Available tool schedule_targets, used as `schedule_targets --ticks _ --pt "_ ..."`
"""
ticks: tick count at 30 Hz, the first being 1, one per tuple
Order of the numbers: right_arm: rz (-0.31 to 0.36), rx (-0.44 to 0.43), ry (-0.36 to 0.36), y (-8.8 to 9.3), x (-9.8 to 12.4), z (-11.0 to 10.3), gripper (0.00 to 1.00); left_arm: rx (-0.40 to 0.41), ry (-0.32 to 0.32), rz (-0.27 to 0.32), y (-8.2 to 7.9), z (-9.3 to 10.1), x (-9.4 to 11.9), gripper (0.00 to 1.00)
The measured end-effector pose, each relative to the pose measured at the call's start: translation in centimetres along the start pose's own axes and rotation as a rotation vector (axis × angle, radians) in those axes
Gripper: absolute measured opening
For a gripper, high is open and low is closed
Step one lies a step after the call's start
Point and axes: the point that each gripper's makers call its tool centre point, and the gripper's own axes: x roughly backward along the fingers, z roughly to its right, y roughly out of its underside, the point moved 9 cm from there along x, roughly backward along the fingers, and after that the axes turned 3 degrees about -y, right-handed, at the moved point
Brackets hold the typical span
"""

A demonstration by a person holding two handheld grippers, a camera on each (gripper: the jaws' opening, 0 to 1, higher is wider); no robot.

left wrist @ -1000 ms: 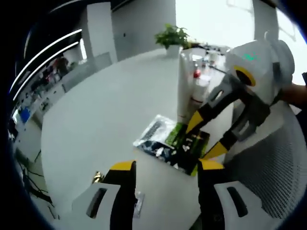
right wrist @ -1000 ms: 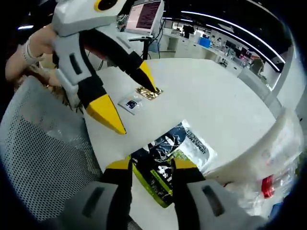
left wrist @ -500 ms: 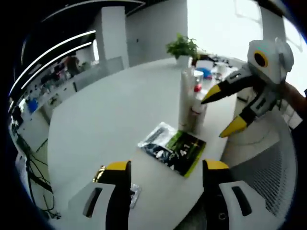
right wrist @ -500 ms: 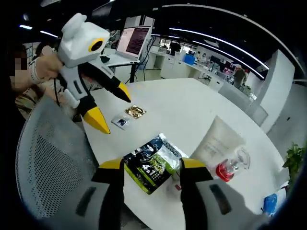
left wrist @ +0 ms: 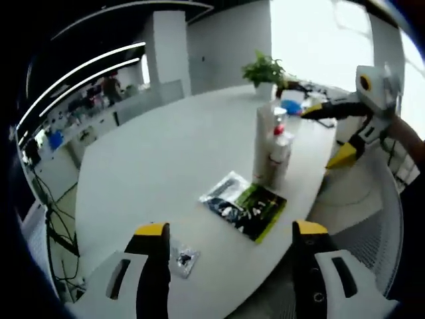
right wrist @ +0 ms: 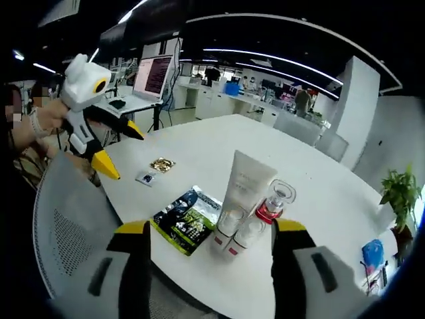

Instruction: Arrange the skincare products in the storage area until every visible bottle or jar stands upright without overlapping.

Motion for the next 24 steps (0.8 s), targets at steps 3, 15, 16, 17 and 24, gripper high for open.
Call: schedule_targets --ticks 3,15,16,17,24 --pt "0.001 -0.029 0.007 0.3 0.2 0.3 0.88 0.027 0.001 0.002 0.3 -0.1 0.5 0.76" --pt "-0.013 -0.050 0.018 0.6 0.6 1.2 1.00 0.060 -0.002 -0.008 1.1 -0.5 1.2 0.87" --pt "-0.012 -0.047 0.021 0.6 0.6 1.2 1.00 0.060 0.000 -0.007 1.1 -0.5 1.3 0.88" --pt "-0.012 -0.045 0.020 0.6 0.5 1.3 1.00 0.061 0.001 -0.004 1.1 -0.6 1.3 0.88" --pt "-0.025 -0.039 0.010 0.4 -0.1 1.5 1.00 0.066 0.022 -0.010 1.2 -1.0 0.8 0.94"
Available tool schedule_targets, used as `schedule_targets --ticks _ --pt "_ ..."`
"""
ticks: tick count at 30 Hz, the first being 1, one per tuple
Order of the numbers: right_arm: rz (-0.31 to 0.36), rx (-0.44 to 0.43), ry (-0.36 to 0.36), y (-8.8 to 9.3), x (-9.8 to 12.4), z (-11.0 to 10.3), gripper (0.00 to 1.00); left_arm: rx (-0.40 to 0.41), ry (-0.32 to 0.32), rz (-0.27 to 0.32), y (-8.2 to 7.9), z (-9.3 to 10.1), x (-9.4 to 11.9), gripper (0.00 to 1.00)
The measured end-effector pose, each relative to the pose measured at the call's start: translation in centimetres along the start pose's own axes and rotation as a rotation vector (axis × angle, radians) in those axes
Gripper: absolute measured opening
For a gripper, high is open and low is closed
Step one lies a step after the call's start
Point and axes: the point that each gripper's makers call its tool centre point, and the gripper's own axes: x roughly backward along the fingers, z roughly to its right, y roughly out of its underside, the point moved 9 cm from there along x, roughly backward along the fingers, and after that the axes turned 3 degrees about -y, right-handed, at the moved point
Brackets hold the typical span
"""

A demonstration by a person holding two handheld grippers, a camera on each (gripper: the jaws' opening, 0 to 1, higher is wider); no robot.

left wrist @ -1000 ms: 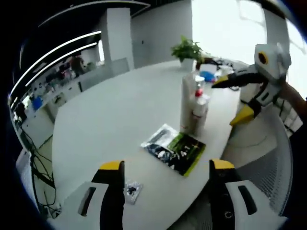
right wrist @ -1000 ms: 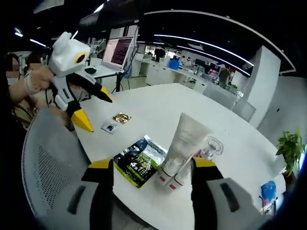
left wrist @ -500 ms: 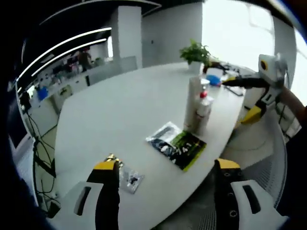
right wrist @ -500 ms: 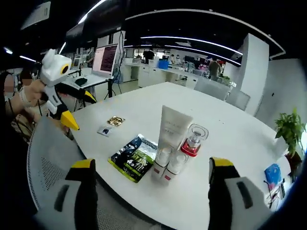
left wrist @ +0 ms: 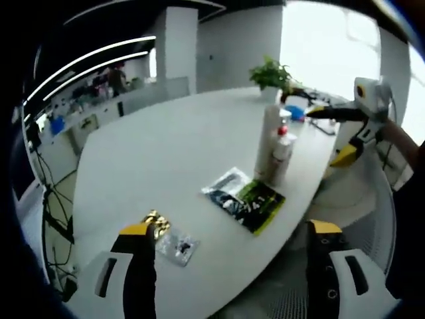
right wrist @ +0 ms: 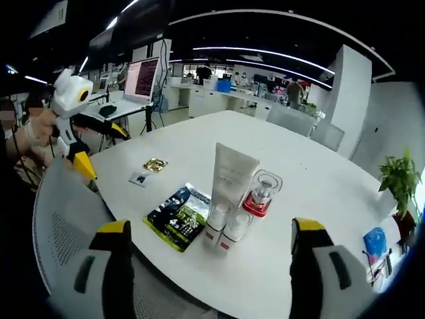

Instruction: Arrange the skincare products in the storage area until every visible bottle or jar stands upright without overlapping.

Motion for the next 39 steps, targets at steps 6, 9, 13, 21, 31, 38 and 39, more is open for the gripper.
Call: schedule_targets --ticks 6,9,13,21,31,38,39 --pt "-0.006 -0.004 0.013 0.1 -0.5 0.4 1.00 -0.010 0.014 -0.012 0.0 -0.4 -0.5 0.97" --pt "-0.004 -0.016 0.019 0.2 -0.7 0.6 1.00 -0.021 0.015 -0.018 -0.1 -0.6 -0.7 0.97" --pt "0.004 -0.015 0.023 0.1 -0.8 0.7 1.00 -0.023 0.024 -0.016 -0.1 -1.0 -1.1 0.97" --pt "-0.017 -0.018 0.029 0.5 -1.2 1.5 1.00 -0.023 0.051 -0.036 0.5 -2.0 -2.4 0.97" --pt "-0.003 -0.022 0.030 0.5 -1.3 1.8 1.00 -0.011 0.036 -0.133 2.3 -3.7 -4.0 0.97" --pt "-0.019 -0.038 0.030 1.1 -1.5 2.1 1.00 0.065 0.043 -0.176 4.2 -4.6 -5.4 0.97" --pt "-0.018 -0.036 0.034 1.1 -1.5 2.1 1.00 0.069 0.042 -0.185 4.4 -4.6 -5.4 0.97"
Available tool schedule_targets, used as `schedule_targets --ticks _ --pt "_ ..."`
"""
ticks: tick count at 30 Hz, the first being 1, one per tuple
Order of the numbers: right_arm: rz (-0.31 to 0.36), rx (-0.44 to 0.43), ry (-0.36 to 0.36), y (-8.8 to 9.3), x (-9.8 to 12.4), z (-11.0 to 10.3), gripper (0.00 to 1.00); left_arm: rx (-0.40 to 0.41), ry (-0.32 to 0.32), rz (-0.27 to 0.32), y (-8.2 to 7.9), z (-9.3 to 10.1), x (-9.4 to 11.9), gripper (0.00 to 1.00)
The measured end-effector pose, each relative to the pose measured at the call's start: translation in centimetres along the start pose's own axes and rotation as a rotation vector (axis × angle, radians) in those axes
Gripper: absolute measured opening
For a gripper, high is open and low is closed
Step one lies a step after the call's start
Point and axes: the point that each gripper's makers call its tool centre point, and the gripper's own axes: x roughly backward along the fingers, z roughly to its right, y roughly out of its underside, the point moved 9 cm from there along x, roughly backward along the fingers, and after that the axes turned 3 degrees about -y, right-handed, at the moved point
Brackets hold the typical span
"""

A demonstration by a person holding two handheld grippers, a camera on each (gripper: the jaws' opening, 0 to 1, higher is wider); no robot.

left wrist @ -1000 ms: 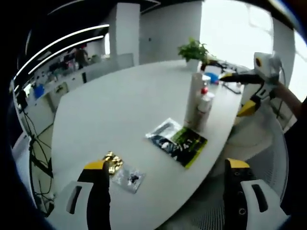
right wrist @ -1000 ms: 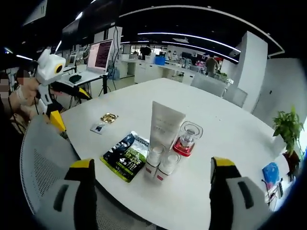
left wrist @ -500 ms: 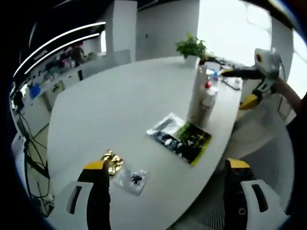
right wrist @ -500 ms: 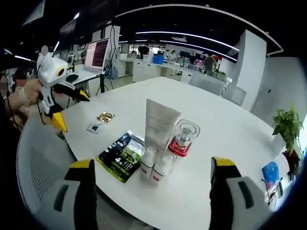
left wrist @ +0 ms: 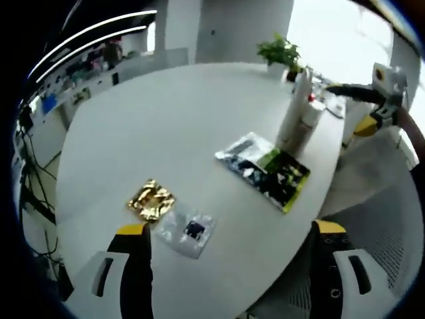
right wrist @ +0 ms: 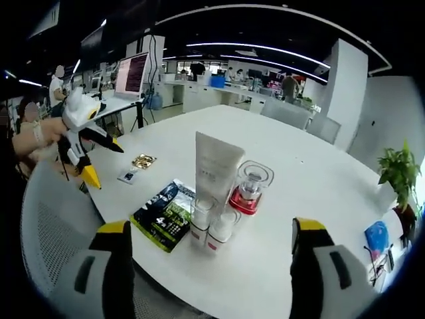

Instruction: Arrange the skincare products in the storage area until every visible bottle or jar stands upright without overlapping.

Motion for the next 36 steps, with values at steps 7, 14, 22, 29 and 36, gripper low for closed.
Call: schedule_targets --ticks 7,14,22,29,36 --pt "-0.032 0.004 0.004 0.7 -0.2 -0.1 1.00 0.045 0.022 -0.040 1.3 -0.1 -0.9 0.97" --pt "-0.032 -0.016 0.007 0.9 -0.3 0.0 1.00 0.119 0.021 -0.062 2.0 -0.7 -2.1 0.97" --pt "-0.043 -0.031 0.014 1.2 -0.3 0.3 1.00 0.157 0.011 -0.069 2.1 -0.9 -2.8 0.97" --pt "-0.059 -0.042 0.015 1.7 -0.8 0.4 1.00 0.140 0.014 -0.075 1.5 -0.9 -3.3 0.97" --pt "-0.068 -0.050 0.010 1.9 -1.0 0.2 1.00 0.096 0.018 -0.080 0.5 -0.8 -4.4 0.97"
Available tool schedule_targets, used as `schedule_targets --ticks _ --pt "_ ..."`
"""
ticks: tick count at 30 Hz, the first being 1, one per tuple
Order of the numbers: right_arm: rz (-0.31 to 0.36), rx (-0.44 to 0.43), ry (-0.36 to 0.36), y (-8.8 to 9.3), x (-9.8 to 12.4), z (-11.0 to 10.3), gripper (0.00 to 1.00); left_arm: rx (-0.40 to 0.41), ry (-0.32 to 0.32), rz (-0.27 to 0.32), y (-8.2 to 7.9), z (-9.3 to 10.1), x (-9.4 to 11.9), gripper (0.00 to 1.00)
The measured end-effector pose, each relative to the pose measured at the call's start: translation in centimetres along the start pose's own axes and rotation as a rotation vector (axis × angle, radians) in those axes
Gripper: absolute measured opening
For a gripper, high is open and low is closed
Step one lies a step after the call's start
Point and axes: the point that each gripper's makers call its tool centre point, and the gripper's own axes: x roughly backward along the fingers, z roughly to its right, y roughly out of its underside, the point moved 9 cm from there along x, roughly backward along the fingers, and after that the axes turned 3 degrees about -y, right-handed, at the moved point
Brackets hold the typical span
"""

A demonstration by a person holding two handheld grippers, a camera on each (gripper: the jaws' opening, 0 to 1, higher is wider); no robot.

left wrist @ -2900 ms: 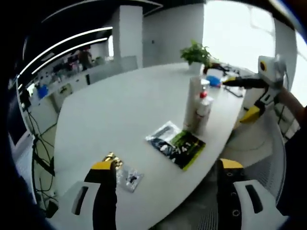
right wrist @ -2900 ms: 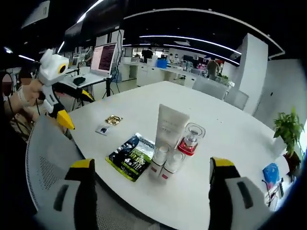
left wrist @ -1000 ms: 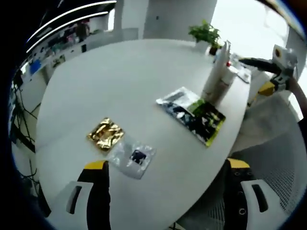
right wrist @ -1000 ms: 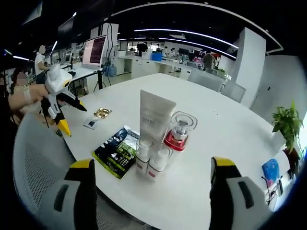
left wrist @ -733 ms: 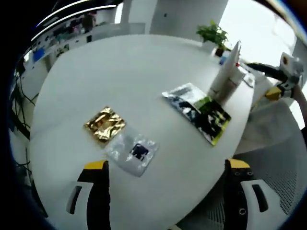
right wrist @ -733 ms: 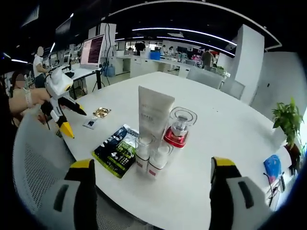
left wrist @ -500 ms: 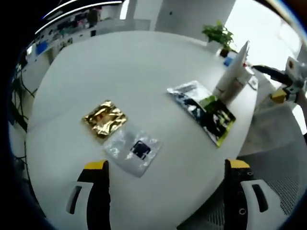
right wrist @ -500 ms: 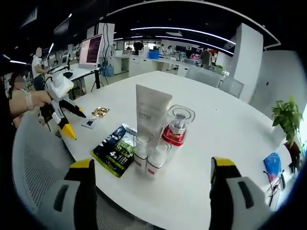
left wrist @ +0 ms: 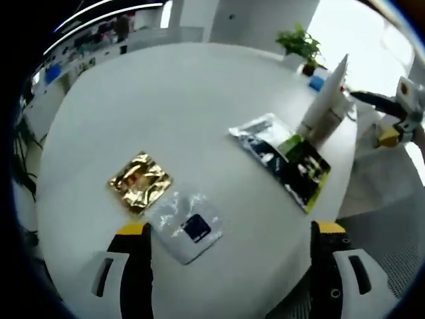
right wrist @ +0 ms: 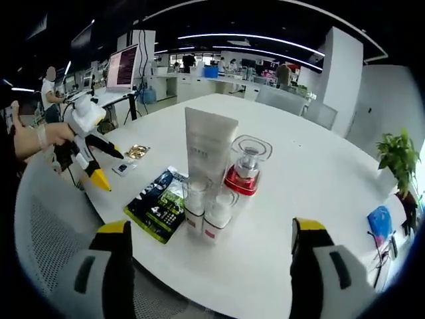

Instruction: Arrange the skincare products in the storage area until every visible bottle or jar stands upright without overlapping.

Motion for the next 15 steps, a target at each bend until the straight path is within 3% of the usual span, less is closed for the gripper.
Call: schedule_targets --ticks 6,15 --pt "-0.006 -0.011 0.010 0.3 0.2 0.2 1.00 -0.042 0.021 0.002 -1.0 0.4 -0.8 0.89" --pt "-0.012 -0.017 0.018 0.5 0.3 0.4 1.00 -0.150 0.000 -0.002 -1.1 0.5 -1.3 0.63"
